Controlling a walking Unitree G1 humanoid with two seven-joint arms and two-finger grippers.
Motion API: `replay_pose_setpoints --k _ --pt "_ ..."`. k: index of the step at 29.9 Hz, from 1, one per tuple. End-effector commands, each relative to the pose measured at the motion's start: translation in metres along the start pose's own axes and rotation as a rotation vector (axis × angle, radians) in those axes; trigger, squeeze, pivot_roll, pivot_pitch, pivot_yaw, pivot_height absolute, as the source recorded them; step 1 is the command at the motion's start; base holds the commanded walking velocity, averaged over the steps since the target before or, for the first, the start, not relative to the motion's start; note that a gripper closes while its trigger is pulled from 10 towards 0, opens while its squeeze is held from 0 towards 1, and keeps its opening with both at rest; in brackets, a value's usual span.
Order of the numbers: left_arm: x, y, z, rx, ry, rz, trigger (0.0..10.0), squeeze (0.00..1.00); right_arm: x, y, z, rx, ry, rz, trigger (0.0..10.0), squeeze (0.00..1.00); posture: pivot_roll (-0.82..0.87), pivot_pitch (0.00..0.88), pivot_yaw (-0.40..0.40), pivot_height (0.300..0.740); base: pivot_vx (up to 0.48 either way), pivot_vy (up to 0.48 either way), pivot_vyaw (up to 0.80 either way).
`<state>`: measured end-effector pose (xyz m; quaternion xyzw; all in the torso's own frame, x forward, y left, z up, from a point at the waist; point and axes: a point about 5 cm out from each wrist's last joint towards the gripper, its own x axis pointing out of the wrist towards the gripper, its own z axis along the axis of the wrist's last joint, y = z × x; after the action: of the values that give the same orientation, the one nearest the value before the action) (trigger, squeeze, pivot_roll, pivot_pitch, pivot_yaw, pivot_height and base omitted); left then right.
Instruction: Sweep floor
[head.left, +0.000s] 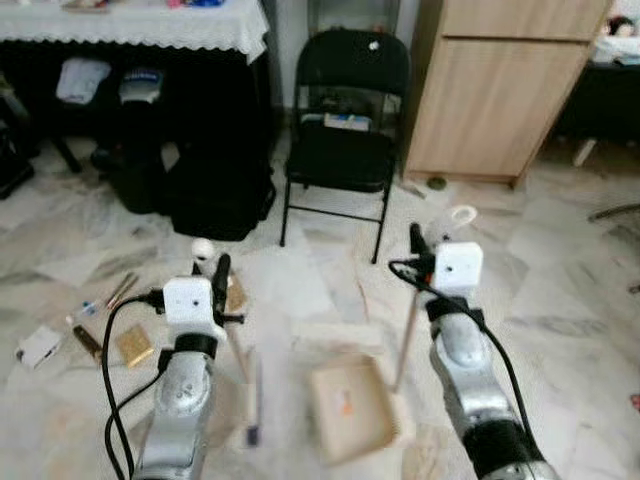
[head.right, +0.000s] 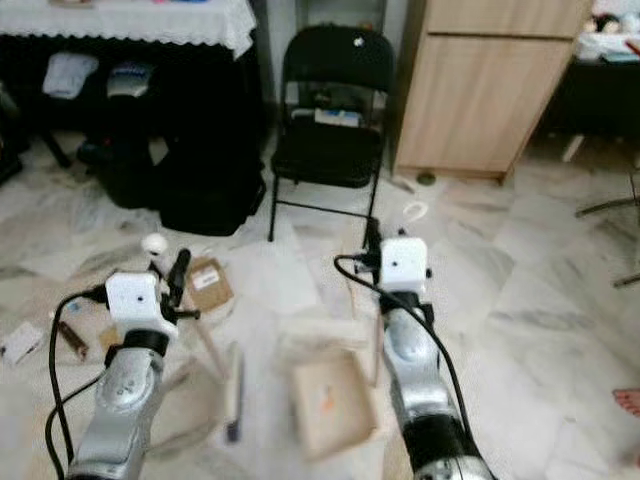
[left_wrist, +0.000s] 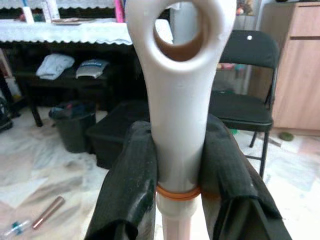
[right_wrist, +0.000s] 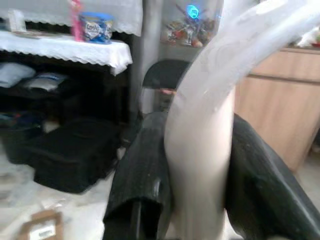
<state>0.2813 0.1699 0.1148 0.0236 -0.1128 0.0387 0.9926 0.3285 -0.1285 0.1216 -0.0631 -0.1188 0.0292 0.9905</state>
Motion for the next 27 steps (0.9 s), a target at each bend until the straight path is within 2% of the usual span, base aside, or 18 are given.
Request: replay_pose_setpoints --k 1,27 --pt "0.0019 -0.0021 0.0065 0.006 -0.033 -0.007 10.0 0.0 0.0042 -0.0019 0.0101 0.028 -0.049 -0.016 10.0 0.0 0.1 0.062 0.002 0.74 0.0 0.36 0.0" --pt "0.0022 -0.0037 0.006 0.004 -0.031 -0.017 10.0 0.0 0.0027 -0.0021 0.0102 0.025 -0.054 -0.021 10.0 0.0 0.1 0.052 0.005 0.74 0.0 0.348 0.0"
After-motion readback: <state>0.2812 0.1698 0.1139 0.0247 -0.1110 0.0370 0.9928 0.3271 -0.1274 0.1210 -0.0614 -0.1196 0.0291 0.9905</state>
